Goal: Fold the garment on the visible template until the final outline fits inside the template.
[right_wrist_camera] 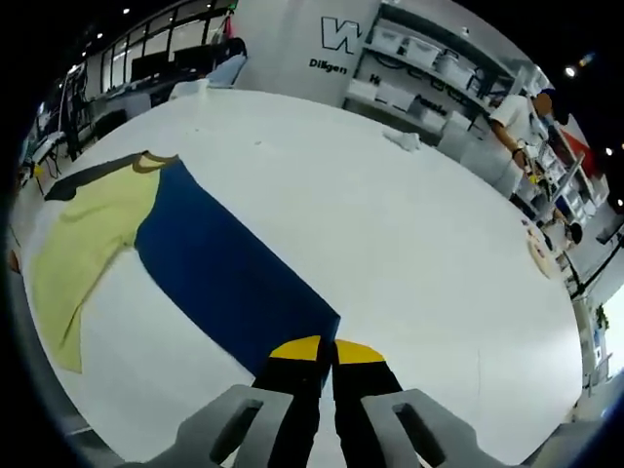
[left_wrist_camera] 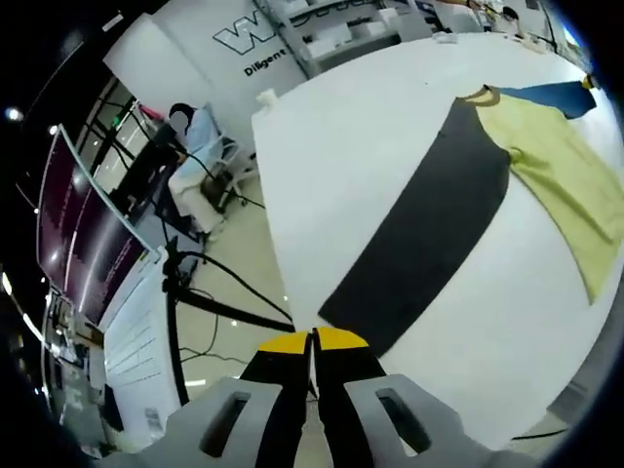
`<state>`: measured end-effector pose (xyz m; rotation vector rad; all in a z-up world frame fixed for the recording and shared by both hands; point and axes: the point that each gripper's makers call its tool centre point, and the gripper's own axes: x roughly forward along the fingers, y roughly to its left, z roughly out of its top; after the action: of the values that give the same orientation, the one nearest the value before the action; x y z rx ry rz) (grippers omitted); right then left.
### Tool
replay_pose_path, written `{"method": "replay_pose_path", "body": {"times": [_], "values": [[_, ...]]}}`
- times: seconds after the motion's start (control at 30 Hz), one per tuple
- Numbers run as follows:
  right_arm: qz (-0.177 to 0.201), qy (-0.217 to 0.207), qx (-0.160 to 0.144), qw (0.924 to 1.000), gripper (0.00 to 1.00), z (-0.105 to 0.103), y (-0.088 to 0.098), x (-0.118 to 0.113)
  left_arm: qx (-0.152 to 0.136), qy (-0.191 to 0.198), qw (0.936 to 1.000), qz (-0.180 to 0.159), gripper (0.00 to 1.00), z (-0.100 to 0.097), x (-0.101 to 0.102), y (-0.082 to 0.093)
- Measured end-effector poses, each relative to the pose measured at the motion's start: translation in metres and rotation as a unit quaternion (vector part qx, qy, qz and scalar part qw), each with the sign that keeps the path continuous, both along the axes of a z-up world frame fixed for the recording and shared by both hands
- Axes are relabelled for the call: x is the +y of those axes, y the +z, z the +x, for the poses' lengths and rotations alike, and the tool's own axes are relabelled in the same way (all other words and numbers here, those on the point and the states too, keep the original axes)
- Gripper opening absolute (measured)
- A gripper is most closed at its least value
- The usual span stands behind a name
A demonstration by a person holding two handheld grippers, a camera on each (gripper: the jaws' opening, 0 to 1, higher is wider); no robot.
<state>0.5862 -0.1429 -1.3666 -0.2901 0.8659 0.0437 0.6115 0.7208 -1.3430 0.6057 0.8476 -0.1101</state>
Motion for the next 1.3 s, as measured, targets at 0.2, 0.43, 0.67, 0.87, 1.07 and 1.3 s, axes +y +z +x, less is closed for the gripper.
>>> {"method": "replay_pose_path", "body": {"times": [0.2,0.43,0.67,0.87,1.07,1.3], "values": [[-0.007,-0.008,-0.002,0.9999,0.0,0.0,0.0,-0.012,-0.001,0.007,1.0,0.002,0.01,-0.001,0.004,0.003],[-0.001,-0.012,-0.004,0.9999,0.0,-0.003,0.0,-0.015,0.002,0.011,0.9999,0.003,0.01,-0.002,0.004,-0.001],[-0.006,-0.017,-0.003,0.9998,0.0,-0.009,0.0,-0.02,0.001,0.007,1.0,0.003,0.01,0.002,0.001,-0.001],[-0.007,-0.015,-0.003,0.9999,0.02,-0.013,0.0,-0.02,-0.001,0.006,1.0,-0.001,0.01,0.003,0.001,-0.001],[-0.007,-0.011,-0.007,0.9999,0.07,-0.014,0.003,-0.02,0.0,0.005,1.0,-0.003,0.01,0.001,0.001,-0.004],[-0.007,-0.012,-0.021,0.9997,0.26,-0.019,0.005,-0.015,-0.002,0.006,0.9999,-0.008,0.01,0.0,0.002,-0.004]]}}
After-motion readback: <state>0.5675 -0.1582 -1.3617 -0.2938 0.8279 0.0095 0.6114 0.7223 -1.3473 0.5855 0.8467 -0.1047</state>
